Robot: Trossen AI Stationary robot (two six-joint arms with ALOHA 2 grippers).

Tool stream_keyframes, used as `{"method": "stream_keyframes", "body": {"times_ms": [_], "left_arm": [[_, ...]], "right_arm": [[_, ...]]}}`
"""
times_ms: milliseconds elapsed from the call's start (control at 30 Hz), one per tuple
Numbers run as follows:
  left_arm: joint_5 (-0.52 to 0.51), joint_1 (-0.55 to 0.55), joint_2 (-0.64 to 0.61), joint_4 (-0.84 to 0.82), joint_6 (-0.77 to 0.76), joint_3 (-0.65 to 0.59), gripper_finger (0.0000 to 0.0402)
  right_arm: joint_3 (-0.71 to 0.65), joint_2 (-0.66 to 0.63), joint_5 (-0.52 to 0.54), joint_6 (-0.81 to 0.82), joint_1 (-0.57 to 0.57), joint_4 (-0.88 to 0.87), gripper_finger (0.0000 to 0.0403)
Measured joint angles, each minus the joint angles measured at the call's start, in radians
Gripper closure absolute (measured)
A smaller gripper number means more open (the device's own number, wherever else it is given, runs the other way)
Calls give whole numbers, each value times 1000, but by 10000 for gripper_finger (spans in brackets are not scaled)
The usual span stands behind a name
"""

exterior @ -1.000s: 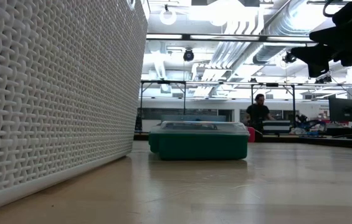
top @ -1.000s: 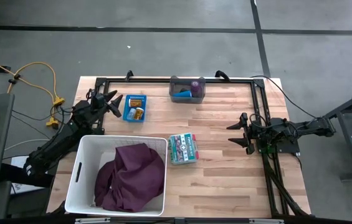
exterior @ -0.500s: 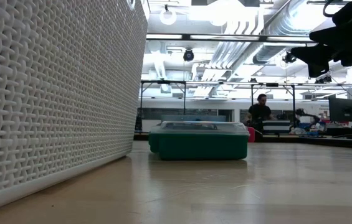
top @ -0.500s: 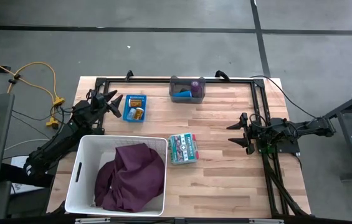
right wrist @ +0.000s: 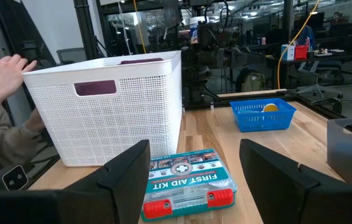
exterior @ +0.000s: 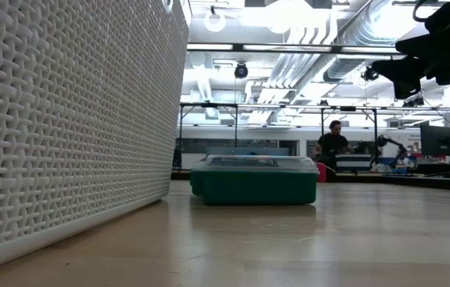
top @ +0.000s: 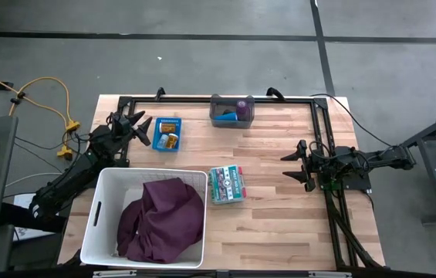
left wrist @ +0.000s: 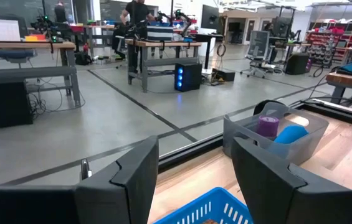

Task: Pick & place medical supplies in basket/bin
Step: Return to Home Position

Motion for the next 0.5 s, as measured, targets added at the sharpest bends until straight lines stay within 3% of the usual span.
{"method": "stream_keyframes", "body": {"times_ms": [500], "left_arm": [[0, 0, 0, 11, 0, 0, 208]], "right_arm": [[0, 0, 0, 0, 0, 0, 167]]}}
